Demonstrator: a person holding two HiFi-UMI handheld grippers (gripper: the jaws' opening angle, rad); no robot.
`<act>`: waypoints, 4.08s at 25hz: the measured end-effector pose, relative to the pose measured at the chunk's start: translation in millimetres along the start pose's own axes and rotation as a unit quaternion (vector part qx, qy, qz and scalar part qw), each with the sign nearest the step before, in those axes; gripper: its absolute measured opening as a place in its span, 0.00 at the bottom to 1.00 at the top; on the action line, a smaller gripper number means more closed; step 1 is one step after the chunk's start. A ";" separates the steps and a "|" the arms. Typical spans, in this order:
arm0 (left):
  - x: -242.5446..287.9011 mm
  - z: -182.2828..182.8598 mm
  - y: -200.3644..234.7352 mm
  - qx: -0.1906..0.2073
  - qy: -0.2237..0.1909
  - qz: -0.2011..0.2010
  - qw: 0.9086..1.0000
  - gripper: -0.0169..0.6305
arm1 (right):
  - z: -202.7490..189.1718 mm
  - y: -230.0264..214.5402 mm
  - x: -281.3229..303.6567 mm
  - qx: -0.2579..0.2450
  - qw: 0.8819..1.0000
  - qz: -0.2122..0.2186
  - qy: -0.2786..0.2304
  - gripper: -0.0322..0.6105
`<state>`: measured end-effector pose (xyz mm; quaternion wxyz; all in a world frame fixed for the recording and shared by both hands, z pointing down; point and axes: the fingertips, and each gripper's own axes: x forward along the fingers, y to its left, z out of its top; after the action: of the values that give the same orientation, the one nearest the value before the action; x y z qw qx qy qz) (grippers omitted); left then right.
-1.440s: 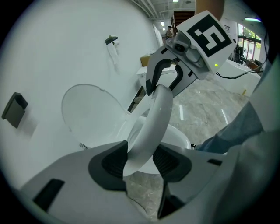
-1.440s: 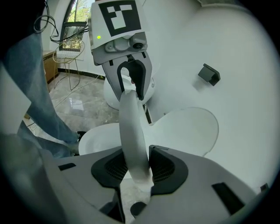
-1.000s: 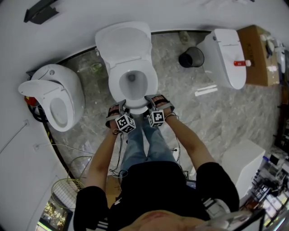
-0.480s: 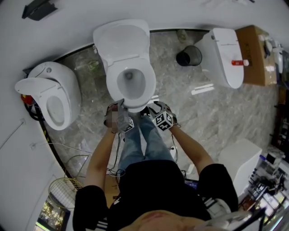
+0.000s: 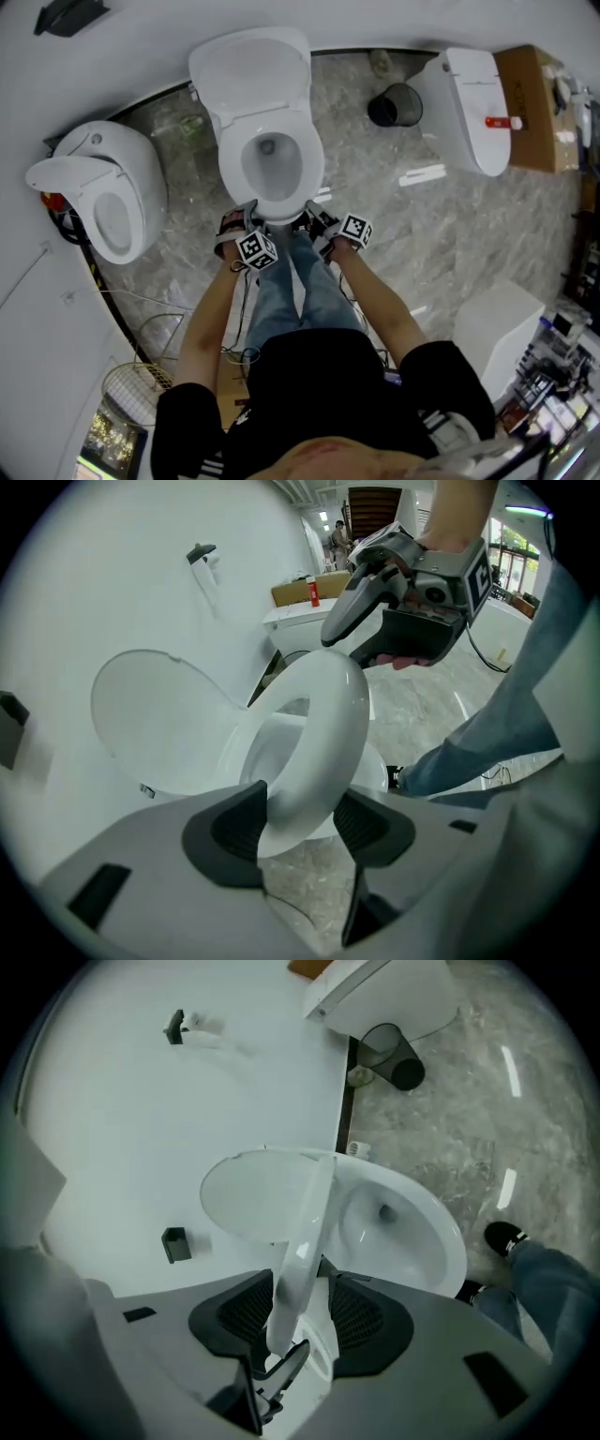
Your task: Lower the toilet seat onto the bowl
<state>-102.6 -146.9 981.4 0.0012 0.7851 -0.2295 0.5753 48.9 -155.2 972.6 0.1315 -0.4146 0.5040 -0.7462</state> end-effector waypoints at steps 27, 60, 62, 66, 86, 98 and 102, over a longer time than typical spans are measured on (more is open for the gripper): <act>-4.9 -55.5 -11.6 -0.862 -0.224 -0.163 0.424 0.45 | -9.8 -29.9 14.3 0.004 1.000 -0.020 0.022 0.27; 91.8 -95.0 -85.7 -0.863 -0.019 -0.193 0.467 0.26 | -22.7 -159.7 27.9 -0.047 0.978 -0.196 0.051 0.29; 97.7 -98.3 -88.9 -0.861 -0.007 -0.191 0.472 0.26 | -22.5 -166.8 30.2 -0.053 0.974 -0.212 0.058 0.29; 109.3 -104.6 -95.5 -0.860 0.016 -0.190 0.473 0.26 | -21.9 -180.4 35.0 -0.060 0.964 -0.248 0.074 0.29; -18.1 -69.0 -38.8 -0.685 -0.030 -0.149 0.712 0.04 | -13.4 -21.3 -4.8 -0.362 0.907 -0.188 0.101 0.08; -299.2 36.2 129.0 -0.586 -0.343 0.064 0.731 0.04 | 5.3 317.7 -144.7 -0.571 0.809 0.012 -0.142 0.08; -394.0 60.9 161.4 -0.508 -0.395 0.171 0.747 0.04 | -16.8 400.9 -195.4 -0.621 0.754 0.061 -0.205 0.08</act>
<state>-197.7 -166.0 562.4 0.2108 0.7735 -0.5977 0.0033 68.9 -207.8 529.8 -0.0094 -0.5167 0.8416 -0.1568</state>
